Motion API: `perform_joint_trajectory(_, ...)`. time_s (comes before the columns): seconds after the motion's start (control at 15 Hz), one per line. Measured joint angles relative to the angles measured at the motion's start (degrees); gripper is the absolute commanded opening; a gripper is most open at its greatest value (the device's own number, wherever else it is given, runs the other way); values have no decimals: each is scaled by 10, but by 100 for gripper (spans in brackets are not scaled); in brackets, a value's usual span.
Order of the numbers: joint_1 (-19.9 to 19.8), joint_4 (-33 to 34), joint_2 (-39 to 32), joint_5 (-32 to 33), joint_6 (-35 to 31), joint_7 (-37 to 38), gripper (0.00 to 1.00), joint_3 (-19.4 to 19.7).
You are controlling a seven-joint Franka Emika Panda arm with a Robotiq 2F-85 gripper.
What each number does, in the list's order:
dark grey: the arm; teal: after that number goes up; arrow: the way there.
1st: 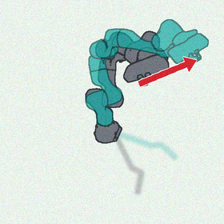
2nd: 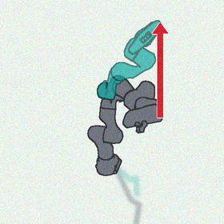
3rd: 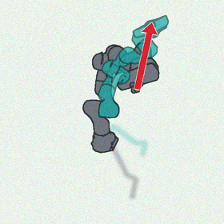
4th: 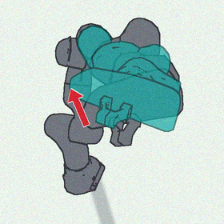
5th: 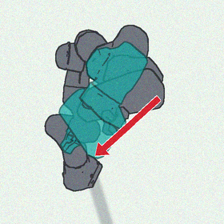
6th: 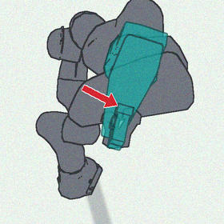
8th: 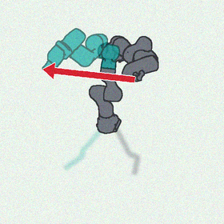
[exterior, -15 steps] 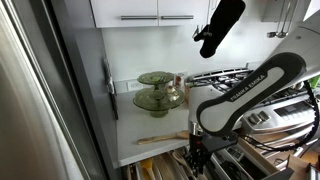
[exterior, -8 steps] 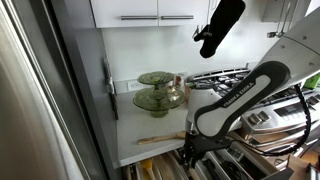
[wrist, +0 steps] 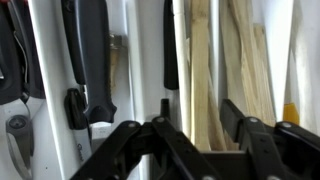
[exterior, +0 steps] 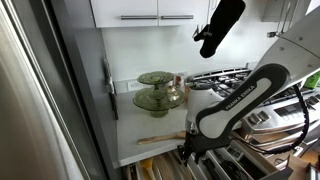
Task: Put the wooden cutlery in the open drawer
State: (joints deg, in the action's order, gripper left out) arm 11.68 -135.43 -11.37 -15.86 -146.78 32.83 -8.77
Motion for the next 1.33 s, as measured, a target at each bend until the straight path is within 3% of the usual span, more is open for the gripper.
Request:
perform_joint_trajectory(0.13, 3, -4, 18, 25, 0, 16, 99, 2)
perform_joint_trajectory(0.6, 15, -17, 132, 75, 41, 86, 100, -15)
perform_joint_trajectory(0.93, 13, 18, 138, 81, 46, 262, 100, -30)
perform_joint_trajectory(1.33, 9, 92, 70, 139, 42, 482, 100, -24)
